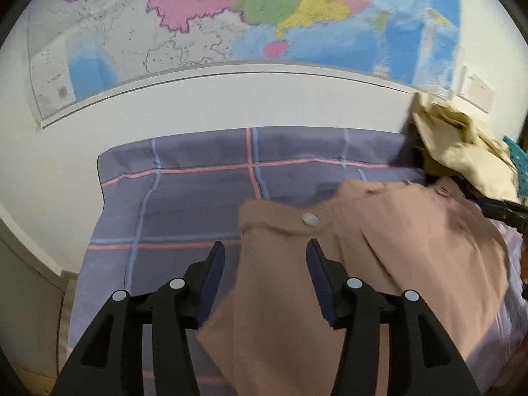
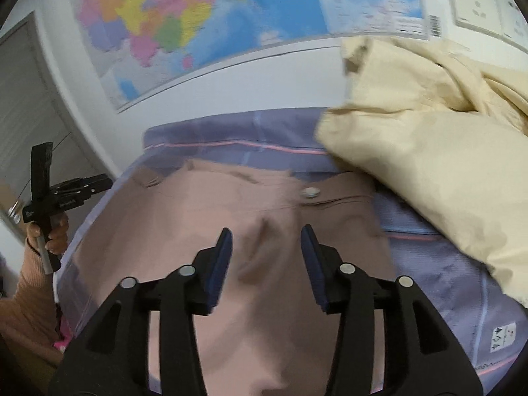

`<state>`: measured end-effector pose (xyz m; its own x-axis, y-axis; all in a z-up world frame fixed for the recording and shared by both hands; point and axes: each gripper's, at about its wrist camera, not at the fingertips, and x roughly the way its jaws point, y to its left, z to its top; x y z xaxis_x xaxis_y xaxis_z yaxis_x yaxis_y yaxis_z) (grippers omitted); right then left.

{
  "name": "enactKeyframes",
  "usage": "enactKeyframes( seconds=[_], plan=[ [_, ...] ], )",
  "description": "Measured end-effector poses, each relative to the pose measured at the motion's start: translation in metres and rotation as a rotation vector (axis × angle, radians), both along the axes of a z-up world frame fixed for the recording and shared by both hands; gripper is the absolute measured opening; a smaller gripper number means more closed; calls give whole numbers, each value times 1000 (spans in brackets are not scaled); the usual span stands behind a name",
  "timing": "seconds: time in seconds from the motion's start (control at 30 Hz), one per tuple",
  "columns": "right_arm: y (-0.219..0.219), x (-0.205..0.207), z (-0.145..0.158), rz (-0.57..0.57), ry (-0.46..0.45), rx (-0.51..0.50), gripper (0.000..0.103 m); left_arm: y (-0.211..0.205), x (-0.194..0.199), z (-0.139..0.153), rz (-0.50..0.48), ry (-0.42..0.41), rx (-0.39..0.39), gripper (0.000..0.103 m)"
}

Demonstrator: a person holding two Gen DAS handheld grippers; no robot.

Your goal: Fold large clothes

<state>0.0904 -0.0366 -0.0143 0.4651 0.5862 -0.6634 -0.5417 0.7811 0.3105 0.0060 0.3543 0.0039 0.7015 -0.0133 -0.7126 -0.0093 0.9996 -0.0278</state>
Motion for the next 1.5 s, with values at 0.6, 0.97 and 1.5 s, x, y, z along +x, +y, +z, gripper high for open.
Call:
enactKeyframes(
  seconds=[0.6,0.97,1.5],
  plan=[
    [-33,-9,-25,-57,68,39,52,-11,-29,-42,102,86,46,54],
    [-38,-52,-20,3,40,22,53,-34,-66,-21,66,-11,73,55],
    [-55,-63,-22,-50,69,72,58,5,-86,-43,191,57,-110,58]
  ],
)
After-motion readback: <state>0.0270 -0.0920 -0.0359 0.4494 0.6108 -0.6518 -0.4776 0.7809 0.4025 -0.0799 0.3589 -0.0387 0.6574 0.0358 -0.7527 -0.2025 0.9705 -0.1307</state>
